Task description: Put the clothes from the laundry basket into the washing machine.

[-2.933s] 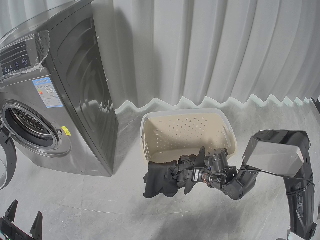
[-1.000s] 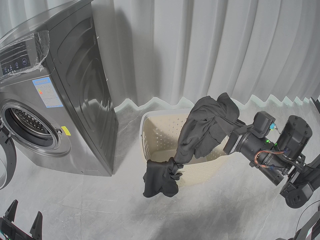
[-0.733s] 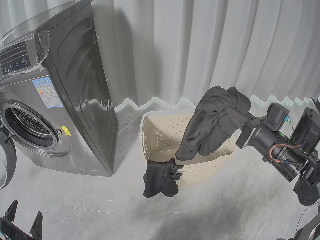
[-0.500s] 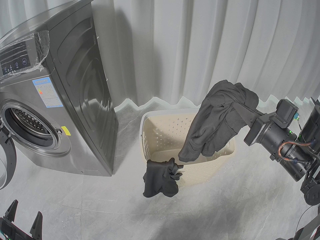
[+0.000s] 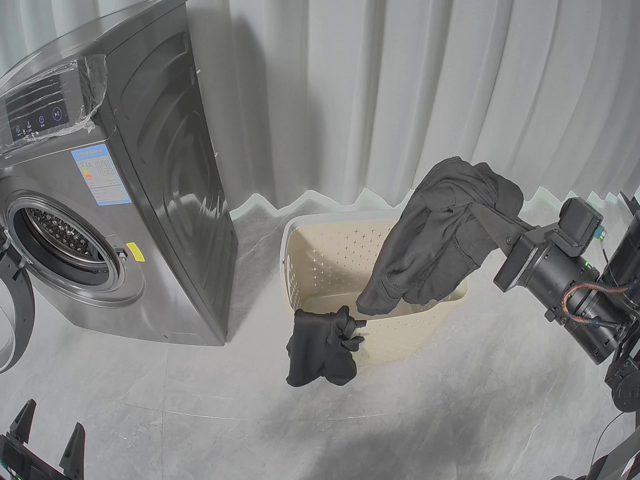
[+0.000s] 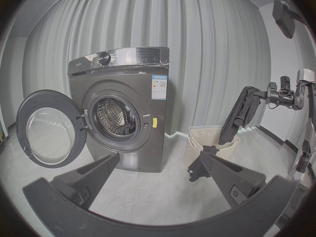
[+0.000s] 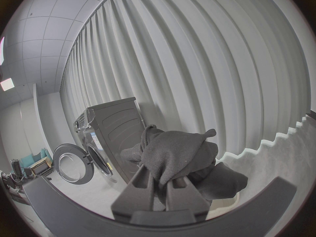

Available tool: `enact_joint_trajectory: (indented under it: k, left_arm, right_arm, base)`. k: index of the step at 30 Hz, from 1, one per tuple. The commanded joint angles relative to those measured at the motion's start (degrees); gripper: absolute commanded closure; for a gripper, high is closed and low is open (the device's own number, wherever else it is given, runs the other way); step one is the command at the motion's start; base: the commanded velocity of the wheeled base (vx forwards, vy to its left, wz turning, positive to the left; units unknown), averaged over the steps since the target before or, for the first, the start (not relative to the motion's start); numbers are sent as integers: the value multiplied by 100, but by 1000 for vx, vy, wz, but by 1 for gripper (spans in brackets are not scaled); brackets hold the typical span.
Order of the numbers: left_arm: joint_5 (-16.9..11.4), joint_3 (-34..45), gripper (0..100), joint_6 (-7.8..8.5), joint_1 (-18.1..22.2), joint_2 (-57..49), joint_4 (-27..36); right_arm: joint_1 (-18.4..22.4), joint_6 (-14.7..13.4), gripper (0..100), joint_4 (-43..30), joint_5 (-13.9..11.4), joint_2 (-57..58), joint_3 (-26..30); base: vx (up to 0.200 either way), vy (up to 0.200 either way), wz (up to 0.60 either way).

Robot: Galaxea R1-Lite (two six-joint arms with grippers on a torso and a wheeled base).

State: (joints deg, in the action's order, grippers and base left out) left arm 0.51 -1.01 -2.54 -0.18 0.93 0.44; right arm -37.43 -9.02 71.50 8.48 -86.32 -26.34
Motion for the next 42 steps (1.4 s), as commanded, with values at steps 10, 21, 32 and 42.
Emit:
enact_joint_trajectory:
  k: [10,21,32,42]
  left_arm:
    - [2,84,0,-1,1,-84,0]
    - [2,84,0,-36,1,-84,0]
    - [2,84,0,-36,1,-84,0]
    - [2,84,0,-36,-8,-84,0]
  right_arm:
    - [-2,-3,100,13,4,10,42]
    - [-10,-12,100,66,4,-25,42]
    - [-10,-12,100,66,4,-16,68]
    - [-10,-12,100,75,4,-16,77]
  base:
    - [0,60,0]
    - [0,200,0]
    - [0,200,0]
    - [0,200,0]
